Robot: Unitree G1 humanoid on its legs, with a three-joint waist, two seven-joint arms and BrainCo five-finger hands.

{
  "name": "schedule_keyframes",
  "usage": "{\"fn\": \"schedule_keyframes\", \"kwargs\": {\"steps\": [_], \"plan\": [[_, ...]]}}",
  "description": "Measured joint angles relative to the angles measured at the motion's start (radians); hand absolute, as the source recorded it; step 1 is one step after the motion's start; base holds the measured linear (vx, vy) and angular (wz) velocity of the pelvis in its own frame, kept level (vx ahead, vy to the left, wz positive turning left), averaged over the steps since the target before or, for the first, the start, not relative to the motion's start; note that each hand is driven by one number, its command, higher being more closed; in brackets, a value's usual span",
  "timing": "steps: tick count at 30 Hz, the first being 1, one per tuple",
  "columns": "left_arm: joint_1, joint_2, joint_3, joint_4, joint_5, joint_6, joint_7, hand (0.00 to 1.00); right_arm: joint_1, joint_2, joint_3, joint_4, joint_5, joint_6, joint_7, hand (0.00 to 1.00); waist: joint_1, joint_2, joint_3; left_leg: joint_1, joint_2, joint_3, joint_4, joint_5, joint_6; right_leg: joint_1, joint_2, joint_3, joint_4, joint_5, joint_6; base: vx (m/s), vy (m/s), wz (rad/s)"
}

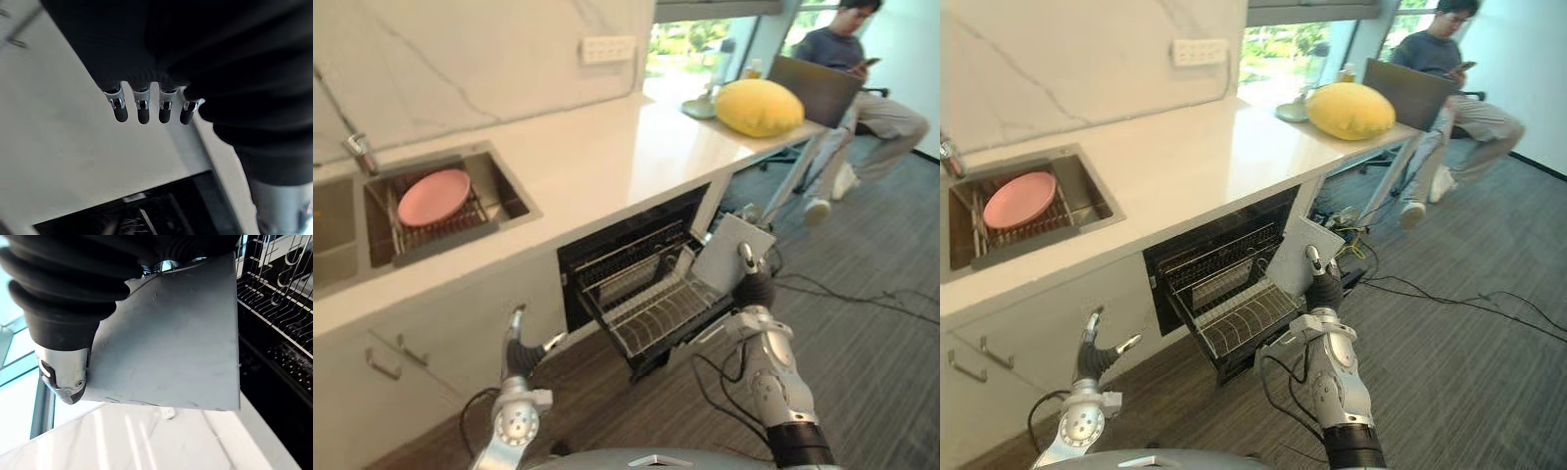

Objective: Walk over to the sink, pick up the cup, carry it to the dishwasher, place the cup inside the dishwasher, then close the dishwasher door

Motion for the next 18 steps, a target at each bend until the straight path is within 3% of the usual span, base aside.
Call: {"fn": "schedule_keyframes", "kwargs": {"steps": [4,8,12,18], "plan": [[-0.004,0.025,0.018,0.042,-0.023,-0.007,-0.017,0.00,-0.146,-0.023,-0.007,0.116,-0.031,-0.021,-0.038,1.00,0.034,-0.012,0.056,-0.074,0.012,-0.029,0.001,0.026,-0.005,-0.045,0.014,-0.034,-0.016,0.020,-0.008,-0.06,-0.025,0.24],[-0.041,0.039,0.048,0.075,-0.060,-0.021,-0.039,0.00,-0.347,-0.117,-0.007,0.293,-0.028,-0.024,-0.070,1.00,0.082,-0.015,0.163,-0.154,0.019,-0.067,0.007,0.062,-0.007,-0.092,0.026,-0.083,-0.028,0.055,-0.015,-0.04,-0.013,0.31],[-0.065,0.050,0.057,0.076,-0.091,-0.039,-0.053,0.00,-0.490,-0.173,-0.007,0.447,-0.019,-0.021,-0.073,1.00,0.111,-0.012,0.255,-0.187,0.017,-0.095,0.007,0.080,-0.001,-0.107,0.028,-0.108,-0.035,0.073,-0.009,-0.01,-0.011,0.22],[-0.081,0.051,0.073,0.078,-0.113,-0.049,-0.069,0.00,-0.659,-0.298,0.000,0.626,0.025,0.023,-0.068,1.00,0.146,0.032,0.357,-0.243,0.011,-0.137,0.008,0.098,0.000,-0.141,0.024,-0.150,-0.030,0.074,-0.008,0.01,-0.013,0.18]]}}
